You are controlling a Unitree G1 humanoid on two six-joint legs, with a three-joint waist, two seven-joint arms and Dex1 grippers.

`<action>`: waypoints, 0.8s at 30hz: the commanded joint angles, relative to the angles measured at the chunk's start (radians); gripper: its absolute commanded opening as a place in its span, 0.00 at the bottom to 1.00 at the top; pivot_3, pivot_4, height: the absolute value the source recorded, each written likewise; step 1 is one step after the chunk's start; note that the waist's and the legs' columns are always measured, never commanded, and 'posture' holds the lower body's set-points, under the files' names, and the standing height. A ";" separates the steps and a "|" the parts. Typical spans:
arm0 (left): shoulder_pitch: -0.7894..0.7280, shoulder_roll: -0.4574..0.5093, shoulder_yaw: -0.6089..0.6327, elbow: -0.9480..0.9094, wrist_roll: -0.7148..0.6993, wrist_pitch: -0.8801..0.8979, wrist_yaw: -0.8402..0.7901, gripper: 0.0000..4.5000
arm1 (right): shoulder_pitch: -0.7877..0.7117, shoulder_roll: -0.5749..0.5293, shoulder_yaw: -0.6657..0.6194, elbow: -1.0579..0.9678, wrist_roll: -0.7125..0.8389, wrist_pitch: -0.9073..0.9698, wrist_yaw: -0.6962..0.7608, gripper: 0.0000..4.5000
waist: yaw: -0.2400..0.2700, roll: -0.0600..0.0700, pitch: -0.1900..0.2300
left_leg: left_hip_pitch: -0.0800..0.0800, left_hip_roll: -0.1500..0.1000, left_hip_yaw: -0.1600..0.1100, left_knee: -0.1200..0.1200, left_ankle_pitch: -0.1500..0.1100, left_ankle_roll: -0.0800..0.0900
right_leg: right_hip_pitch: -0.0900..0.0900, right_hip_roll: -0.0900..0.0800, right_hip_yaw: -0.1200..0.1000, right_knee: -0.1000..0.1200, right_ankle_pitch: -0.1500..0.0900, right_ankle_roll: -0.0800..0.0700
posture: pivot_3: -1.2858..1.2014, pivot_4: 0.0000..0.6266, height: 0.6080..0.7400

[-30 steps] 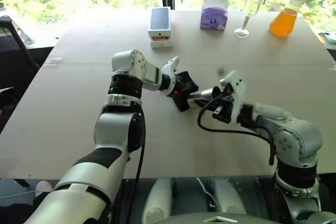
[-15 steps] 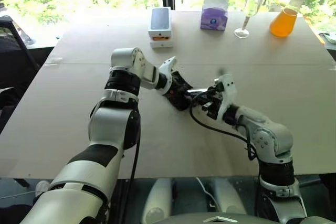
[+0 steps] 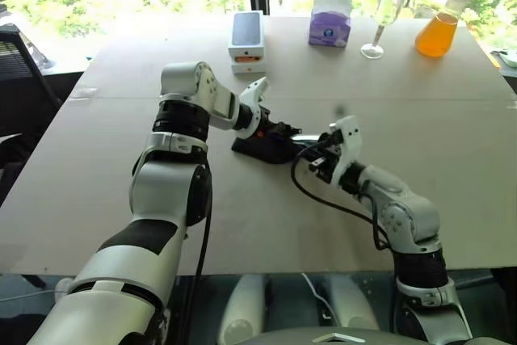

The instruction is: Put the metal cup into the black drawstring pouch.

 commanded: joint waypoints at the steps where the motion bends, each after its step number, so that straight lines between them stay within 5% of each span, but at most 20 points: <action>1: -0.061 -0.051 0.061 -0.046 -0.070 0.049 -0.028 0.00 | -0.023 -0.034 0.155 0.006 -0.044 -0.054 0.077 0.01 | -0.001 0.000 0.000 | 0.000 0.000 0.000 0.000 0.000 0.000 | 0.000 0.000 0.000 0.000 0.000 0.000 | 0.52 0.24 1.00; 7: -0.080 -0.056 0.071 -0.084 -0.088 0.056 0.004 0.00 | -0.057 -0.047 0.170 0.077 -0.076 -0.080 0.100 0.01 | -0.001 0.000 0.000 | 0.000 0.000 0.000 0.000 0.000 0.000 | -0.001 0.001 0.000 0.001 0.000 0.000 | 0.52 0.24 1.00; 11: -0.004 -0.029 -0.145 -0.348 -0.018 -0.001 0.048 0.00 | -0.087 -0.062 0.194 0.114 -0.102 -0.087 0.111 0.01 | 0.000 0.000 0.000 | -0.001 0.000 0.000 0.000 0.000 0.000 | -0.001 0.000 0.000 0.001 0.000 0.000 | 0.52 0.24 1.00; 16: 0.082 -0.042 -0.256 -0.561 0.012 -0.005 0.108 0.00 | -0.153 0.010 0.144 0.168 -0.068 -0.129 0.085 0.01 | -0.004 0.000 0.000 | 0.000 0.001 0.002 0.000 0.001 -0.001 | -0.002 0.000 0.003 0.002 0.000 0.000 | 0.52 0.24 1.00; 24: 0.134 -0.199 0.004 -0.545 0.055 0.056 0.250 0.00 | -0.214 0.214 -0.052 0.357 0.005 -0.380 0.013 0.01 | 0.002 0.000 0.000 | 0.000 0.001 0.002 0.000 0.001 -0.002 | -0.004 0.000 0.003 0.004 0.000 0.000 | 0.52 0.24 1.00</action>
